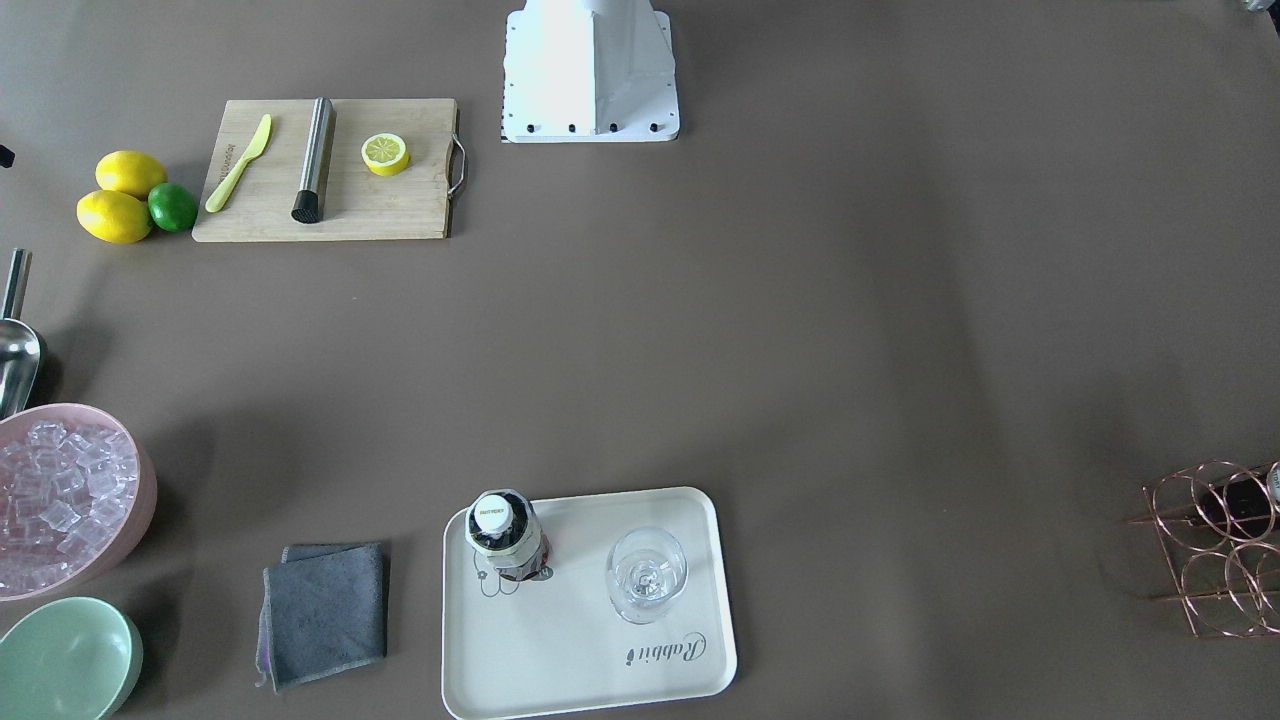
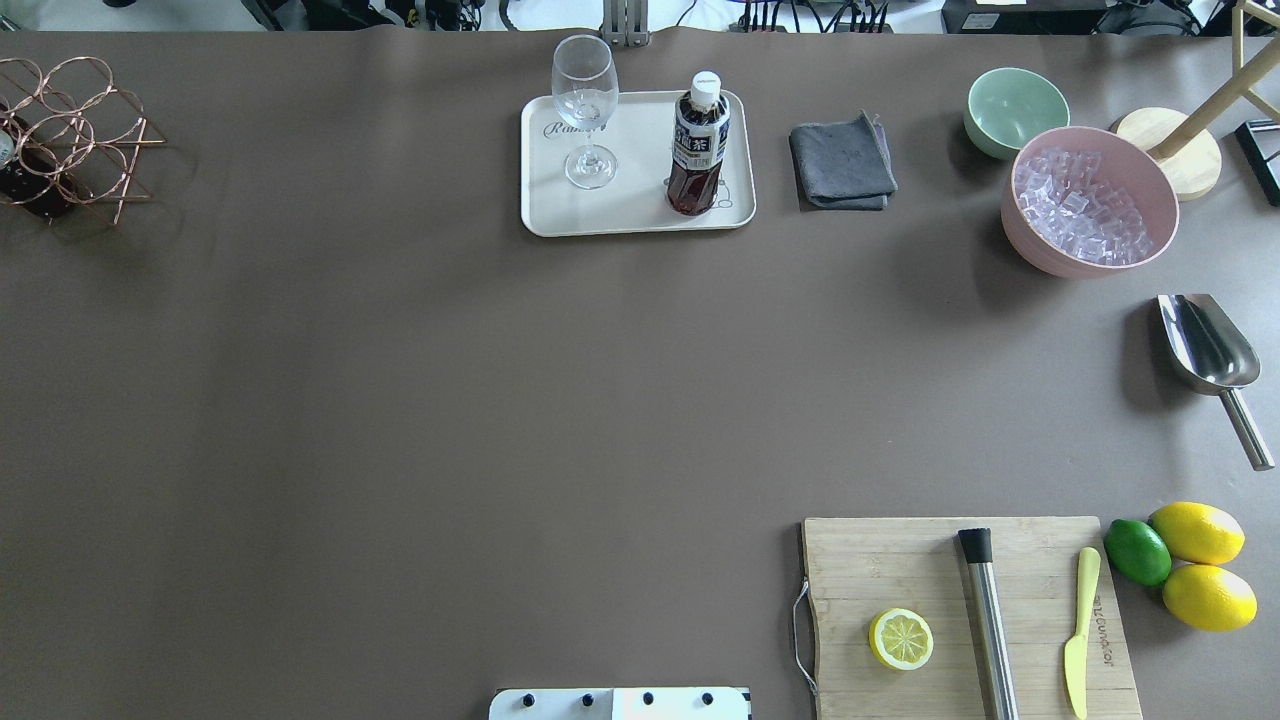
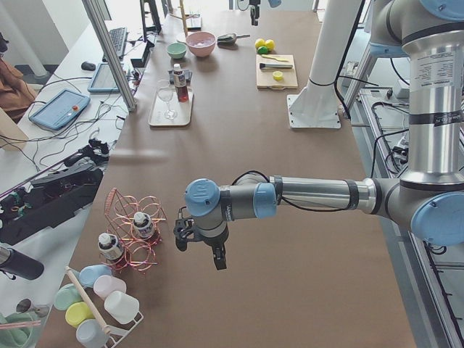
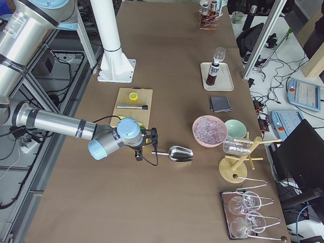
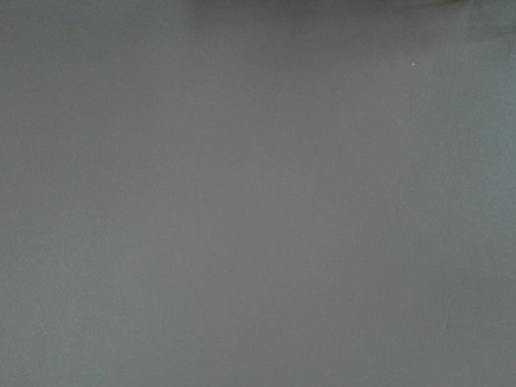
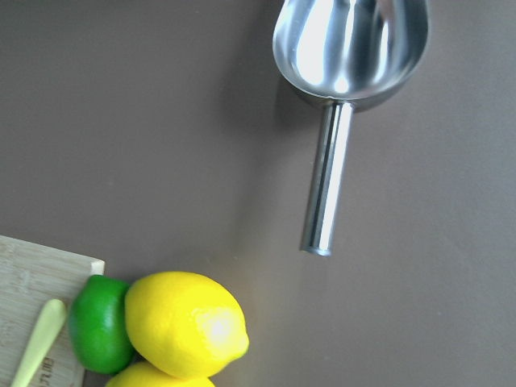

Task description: Take tea from basket to plate

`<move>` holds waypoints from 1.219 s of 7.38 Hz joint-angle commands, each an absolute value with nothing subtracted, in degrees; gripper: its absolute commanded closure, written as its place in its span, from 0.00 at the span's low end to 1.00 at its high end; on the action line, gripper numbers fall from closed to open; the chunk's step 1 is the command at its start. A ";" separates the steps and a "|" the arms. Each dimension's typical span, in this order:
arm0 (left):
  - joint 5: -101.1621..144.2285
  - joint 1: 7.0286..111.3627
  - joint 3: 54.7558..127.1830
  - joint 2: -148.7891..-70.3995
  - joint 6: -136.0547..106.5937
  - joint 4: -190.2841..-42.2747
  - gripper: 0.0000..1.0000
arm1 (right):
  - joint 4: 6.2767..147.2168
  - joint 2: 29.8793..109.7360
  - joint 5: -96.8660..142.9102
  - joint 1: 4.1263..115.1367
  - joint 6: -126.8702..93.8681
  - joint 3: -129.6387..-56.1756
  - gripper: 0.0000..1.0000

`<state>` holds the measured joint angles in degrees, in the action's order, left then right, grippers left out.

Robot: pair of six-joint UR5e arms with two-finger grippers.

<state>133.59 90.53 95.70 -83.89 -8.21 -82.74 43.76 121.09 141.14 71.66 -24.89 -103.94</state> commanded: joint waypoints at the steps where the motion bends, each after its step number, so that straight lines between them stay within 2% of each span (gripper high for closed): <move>1: 133.51 90.62 97.81 -84.02 -9.49 -83.40 0.02 | 62.33 119.29 132.22 80.66 -14.33 -102.48 0.00; 2: 132.98 90.62 99.13 -83.85 -7.58 -83.58 0.02 | 71.97 115.44 128.53 82.77 -13.98 -102.48 0.00; 4: 132.98 90.70 99.58 -80.52 1.73 -86.81 0.02 | 90.35 102.29 125.52 84.11 -10.21 -100.56 0.00; 6: 133.41 90.70 99.32 -76.05 1.59 -95.50 0.02 | 92.90 92.15 125.51 84.29 -10.28 -91.01 0.00; 9: 133.42 90.70 99.58 -76.82 0.80 -95.80 0.02 | 92.81 91.14 125.94 84.29 -11.07 -90.17 0.00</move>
<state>133.41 90.65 99.31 -76.67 1.46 -95.25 92.61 91.89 125.58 84.26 -10.77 -90.66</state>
